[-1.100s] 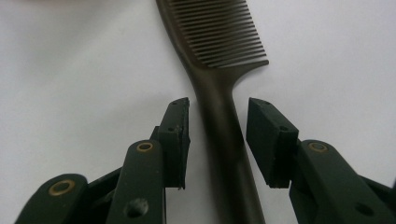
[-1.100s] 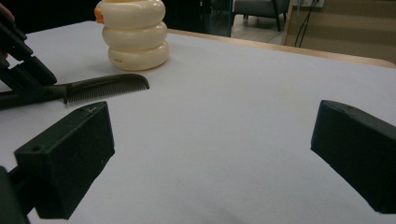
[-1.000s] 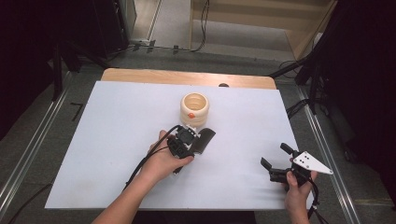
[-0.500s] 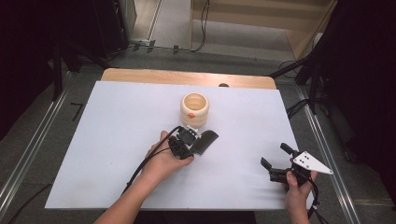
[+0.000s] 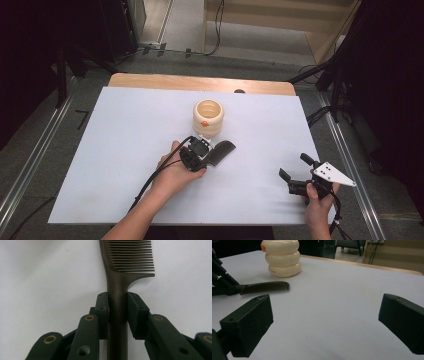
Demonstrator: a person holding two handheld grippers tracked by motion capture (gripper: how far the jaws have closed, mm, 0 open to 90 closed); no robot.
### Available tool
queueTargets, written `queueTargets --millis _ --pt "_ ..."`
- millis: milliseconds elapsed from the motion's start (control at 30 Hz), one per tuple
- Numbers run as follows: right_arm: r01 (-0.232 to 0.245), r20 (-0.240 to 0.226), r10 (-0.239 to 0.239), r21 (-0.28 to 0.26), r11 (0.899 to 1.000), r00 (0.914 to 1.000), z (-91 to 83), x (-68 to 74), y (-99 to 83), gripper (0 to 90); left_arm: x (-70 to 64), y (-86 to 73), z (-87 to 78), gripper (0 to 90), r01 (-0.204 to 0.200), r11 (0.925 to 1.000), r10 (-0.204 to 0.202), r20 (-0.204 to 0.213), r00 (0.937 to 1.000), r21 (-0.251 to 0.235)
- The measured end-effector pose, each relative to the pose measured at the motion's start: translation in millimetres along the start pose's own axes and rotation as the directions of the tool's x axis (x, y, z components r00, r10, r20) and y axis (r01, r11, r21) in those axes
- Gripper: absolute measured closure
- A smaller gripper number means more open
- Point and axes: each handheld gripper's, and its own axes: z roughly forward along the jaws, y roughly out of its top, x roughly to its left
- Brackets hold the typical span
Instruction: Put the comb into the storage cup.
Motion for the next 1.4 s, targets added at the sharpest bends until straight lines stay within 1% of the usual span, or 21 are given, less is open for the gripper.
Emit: queueTargets --millis 67,133,267,300,367,400,433,533,633,700,833,867,933,967,1033,1100,1167,1200,1267,1300,1400 --pt "-0.006 0.000 0.006 -0.002 1.000 1.0000 -0.4 -0.2 0.1 0.0 0.6 -1.3 -1.1 72.0 -0.005 1.0000 0.005 0.013 0.9999 -0.007" --pt "-0.013 0.005 0.013 -0.005 1.000 0.9999 -1.0 -0.6 0.2 0.0 0.4 -2.8 -2.0 72.0 -0.005 0.9997 0.005 0.019 0.9998 -0.024" --pt "-0.011 0.014 0.011 0.001 1.000 0.9998 -1.9 0.1 1.7 0.0 -1.3 -5.2 -6.3 72.0 -0.003 0.9976 0.005 0.030 0.9996 -0.070" --pt "-0.011 0.014 0.011 0.001 1.000 0.9998 -1.9 0.1 1.7 0.0 -0.7 -5.5 -8.5 72.0 -0.012 0.9970 0.014 0.027 0.9995 -0.077" --pt "-0.010 0.018 0.010 0.004 1.000 0.9998 -2.7 0.2 2.8 0.0 -1.7 -6.4 -12.5 72.0 -0.001 0.9939 0.004 0.027 0.9996 -0.110" --pt "-0.014 0.017 0.014 0.003 1.000 0.9998 -3.3 0.3 3.4 0.0 -1.2 -6.9 -15.1 72.0 -0.011 0.9927 0.014 0.026 0.9996 -0.120" --pt "-0.015 0.018 0.015 -0.002 1.000 0.9997 -3.7 0.3 3.9 0.0 -2.2 -7.7 -16.9 72.0 0.000 0.9903 0.003 0.026 0.9996 -0.139" --pt "-0.020 0.020 0.021 -0.012 1.000 0.9996 -5.9 1.2 7.2 0.0 -3.7 -10.6 -21.3 72.0 0.000 0.9838 0.007 0.037 0.9993 -0.179" --pt "-0.014 0.016 0.014 -0.014 1.000 0.9998 -7.0 5.6 12.0 0.0 -4.9 -12.3 -23.6 72.0 -0.020 0.9791 0.026 0.026 0.9993 -0.202" --pt "-0.001 0.014 0.001 -0.014 1.000 0.9999 -6.5 8.8 15.2 0.0 -4.7 -13.4 -25.0 72.0 -0.019 0.9748 0.024 0.023 0.9995 -0.222" --pt "-0.013 0.003 0.013 0.000 1.000 0.9999 -3.8 15.6 20.4 0.0 -4.5 -16.2 -28.0 72.0 -0.014 0.9623 0.021 0.021 0.9996 -0.272" --pt "-0.014 -0.007 0.014 0.002 1.000 0.9999 -3.1 16.7 21.5 0.0 -5.2 -16.9 -28.8 72.0 -0.009 0.9576 0.015 0.020 0.9997 -0.288" --pt "-0.018 -0.027 0.018 0.000 1.000 0.9995 -2.7 19.8 24.5 0.0 -5.6 -18.3 -30.5 72.0 -0.004 0.9518 0.011 0.023 0.9997 -0.307" --pt "-0.015 -0.030 0.015 -0.002 1.000 0.9994 -2.5 21.3 26.3 0.0 -6.2 -18.9 -31.0 72.0 0.002 0.9472 0.006 0.023 0.9997 -0.321" --pt "-0.023 -0.039 0.022 -0.004 1.000 0.9990 -2.8 24.4 30.5 0.0 -6.2 -20.1 -33.0 72.0 0.000 0.9409 0.010 0.027 0.9996 -0.339" --pt "-0.036 -0.040 0.036 0.000 0.999 0.9986 -2.5 27.5 34.3 0.0 -6.7 -21.3 -35.2 72.0 0.000 0.9327 0.010 0.025 0.9997 -0.361" --pt "-0.055 -0.048 0.055 -0.001 0.999 0.9973 -1.0 30.0 37.7 0.0 -6.4 -22.8 -37.7 72.0 0.006 0.9243 0.008 0.034 0.9994 -0.382" --pt "-0.060 -0.048 0.060 0.001 0.998 0.9970 -0.3 31.5 39.6 0.0 -6.8 -23.6 -38.6 72.0 0.012 0.9196 0.001 0.032 0.9995 -0.393" --pt "-0.063 -0.047 0.064 0.013 0.998 0.9968 1.6 34.8 44.0 0.0 -5.6 -25.1 -40.8 72.0 0.015 0.9117 -0.001 0.034 0.9994 -0.411" --pt "-0.063 -0.049 0.063 0.013 0.998 0.9968 3.0 36.7 46.3 0.0 -5.4 -26.1 -41.9 72.0 0.021 0.9061 -0.007 0.034 0.9994 -0.423" --pt "-0.065 -0.066 0.066 0.022 0.998 0.9956 6.7 43.1 53.2 0.0 -3.2 -29.1 -45.5 72.0 0.027 0.8948 -0.014 0.033 0.9994 -0.446"
